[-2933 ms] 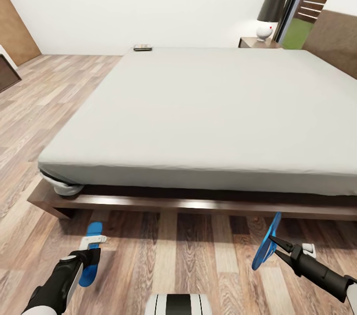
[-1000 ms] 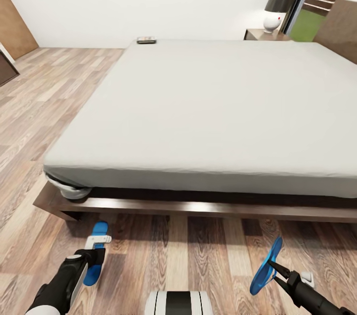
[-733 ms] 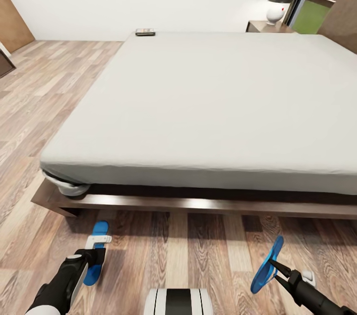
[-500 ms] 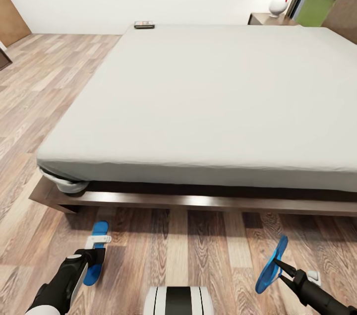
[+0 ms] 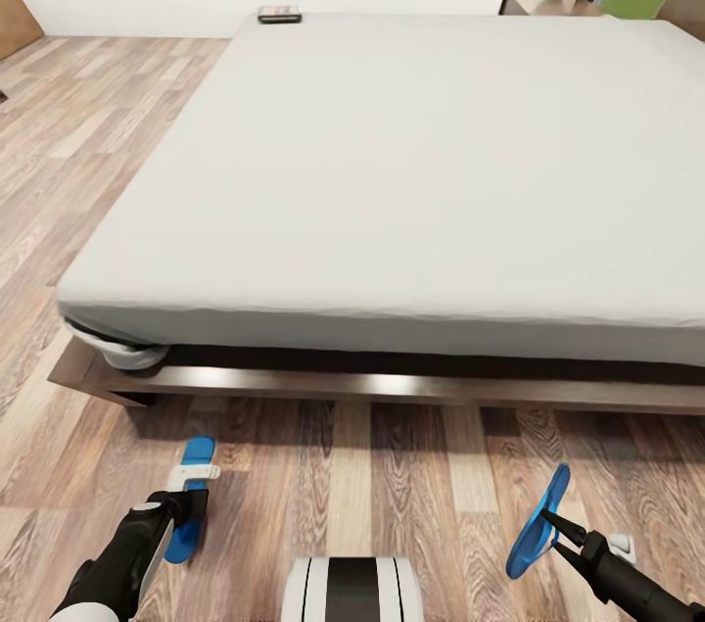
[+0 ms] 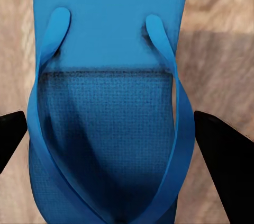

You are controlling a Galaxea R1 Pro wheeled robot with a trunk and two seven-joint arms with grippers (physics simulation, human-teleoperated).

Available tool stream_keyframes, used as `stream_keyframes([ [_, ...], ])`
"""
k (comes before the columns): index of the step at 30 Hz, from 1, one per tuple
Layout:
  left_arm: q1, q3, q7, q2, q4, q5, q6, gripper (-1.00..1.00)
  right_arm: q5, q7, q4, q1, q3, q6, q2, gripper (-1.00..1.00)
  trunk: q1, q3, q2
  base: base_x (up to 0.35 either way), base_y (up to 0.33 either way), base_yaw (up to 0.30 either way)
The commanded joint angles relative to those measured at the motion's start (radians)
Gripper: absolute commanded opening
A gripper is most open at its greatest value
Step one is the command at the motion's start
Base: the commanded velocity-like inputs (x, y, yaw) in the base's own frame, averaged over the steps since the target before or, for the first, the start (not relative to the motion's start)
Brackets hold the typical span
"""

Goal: In the bedroom, move the book from the bed onto either nightstand, and place the two sandals side by side next to the bed.

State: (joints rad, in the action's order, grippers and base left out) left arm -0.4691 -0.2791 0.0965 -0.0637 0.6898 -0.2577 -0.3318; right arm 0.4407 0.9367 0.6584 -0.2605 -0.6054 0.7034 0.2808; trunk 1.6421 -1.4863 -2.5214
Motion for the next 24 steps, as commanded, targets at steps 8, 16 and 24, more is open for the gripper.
stream_keyframes([
  [8, 0.000, -0.005, 0.009, 0.002, 0.002, -0.010, -0.004, -1.00, 0.004, 0.002, 0.000, 0.000, -0.002, 0.007, 0.000, -1.00, 0.003, -0.032, -0.002, 0.000, 0.000, 0.000],
  [16, 0.000, -0.005, 0.009, 0.002, 0.002, -0.009, -0.004, -1.00, 0.004, 0.003, 0.000, 0.000, -0.002, 0.007, 0.000, -1.00, 0.006, -0.055, -0.004, 0.000, 0.000, 0.000],
  [24, 0.000, -0.008, 0.009, -0.001, 0.002, -0.009, 0.003, -1.00, 0.004, 0.002, 0.000, -0.001, -0.002, 0.007, 0.000, -1.00, 0.006, -0.055, -0.004, 0.000, 0.000, 0.000],
])
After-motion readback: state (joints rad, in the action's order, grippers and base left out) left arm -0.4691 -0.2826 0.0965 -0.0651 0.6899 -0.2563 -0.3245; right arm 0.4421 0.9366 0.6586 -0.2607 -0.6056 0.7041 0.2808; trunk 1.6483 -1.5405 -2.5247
